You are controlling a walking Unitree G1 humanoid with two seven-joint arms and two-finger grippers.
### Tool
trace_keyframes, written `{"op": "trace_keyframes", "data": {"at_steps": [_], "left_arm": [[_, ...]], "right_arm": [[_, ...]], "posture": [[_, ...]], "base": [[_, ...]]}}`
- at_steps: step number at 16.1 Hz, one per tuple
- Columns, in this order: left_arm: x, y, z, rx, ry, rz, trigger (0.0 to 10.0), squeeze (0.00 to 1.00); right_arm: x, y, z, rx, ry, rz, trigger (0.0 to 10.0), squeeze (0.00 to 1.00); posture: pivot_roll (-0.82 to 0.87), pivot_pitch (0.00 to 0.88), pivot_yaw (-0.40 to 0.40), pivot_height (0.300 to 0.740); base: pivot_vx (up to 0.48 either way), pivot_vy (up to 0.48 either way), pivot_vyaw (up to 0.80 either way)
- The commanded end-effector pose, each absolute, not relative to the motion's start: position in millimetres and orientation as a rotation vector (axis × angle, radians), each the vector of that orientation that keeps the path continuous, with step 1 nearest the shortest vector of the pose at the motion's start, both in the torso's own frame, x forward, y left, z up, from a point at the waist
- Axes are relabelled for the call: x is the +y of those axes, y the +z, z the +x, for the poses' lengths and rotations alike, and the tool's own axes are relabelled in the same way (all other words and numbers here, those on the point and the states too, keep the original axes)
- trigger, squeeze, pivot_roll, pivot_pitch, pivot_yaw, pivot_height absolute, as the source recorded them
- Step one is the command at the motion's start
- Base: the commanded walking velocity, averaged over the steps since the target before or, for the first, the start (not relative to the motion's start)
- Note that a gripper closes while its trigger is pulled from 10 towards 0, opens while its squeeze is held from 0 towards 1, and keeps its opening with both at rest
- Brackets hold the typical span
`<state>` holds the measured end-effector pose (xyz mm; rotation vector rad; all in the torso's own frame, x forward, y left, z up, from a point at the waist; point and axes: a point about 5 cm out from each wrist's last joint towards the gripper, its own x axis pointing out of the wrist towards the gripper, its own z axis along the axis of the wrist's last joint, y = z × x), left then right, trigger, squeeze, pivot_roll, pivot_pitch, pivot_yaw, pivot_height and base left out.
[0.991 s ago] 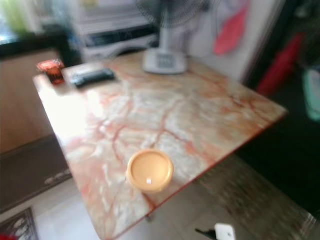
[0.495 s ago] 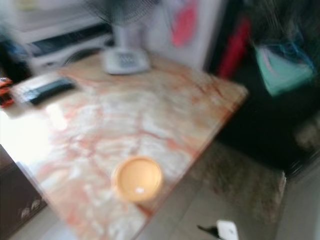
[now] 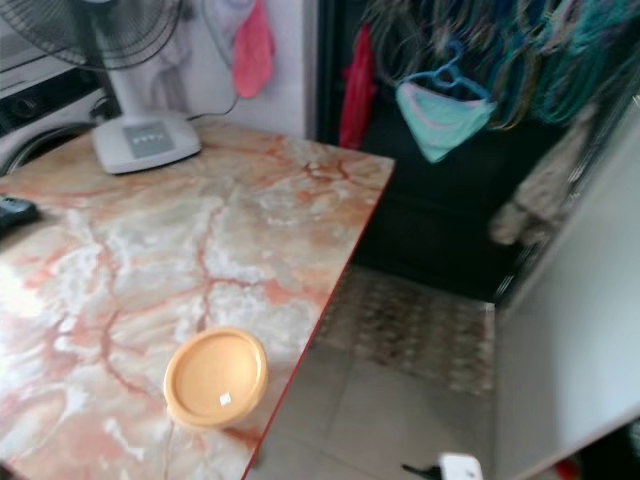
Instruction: Restocking fridge
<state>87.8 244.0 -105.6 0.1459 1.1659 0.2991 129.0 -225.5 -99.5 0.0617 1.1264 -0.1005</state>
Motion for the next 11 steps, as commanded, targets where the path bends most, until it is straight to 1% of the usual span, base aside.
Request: {"op": "trace_keyframes", "data": {"at_steps": [1,4,11], "left_arm": [[244.9,-107.2,80.2,1.196,0.304,0.15,10.0,0.0],[243.1,-106.8,83.8,1.178,0.298,0.144,10.0,0.0],[240.3,-107.8,82.5,1.185,0.295,0.137,10.0,0.0]], "right_arm": [[-229.3,-97.3,132.7,1.108,-0.106,0.056,10.0,0.0],[-230.4,-97.1,132.5,1.109,-0.104,0.053,10.0,0.0],[-233.2,-96.7,131.9,1.119,-0.096,0.023,10.0,0.0]], "posture": [[0.08,0.0,-0.013,0.74],[0.08,0.0,-0.017,0.74],[0.08,0.0,-0.026,0.74]], "base": [[0.0,0.0,0.0],[0.0,0.0,0.0],[0.0,-0.292,0.0]]}}
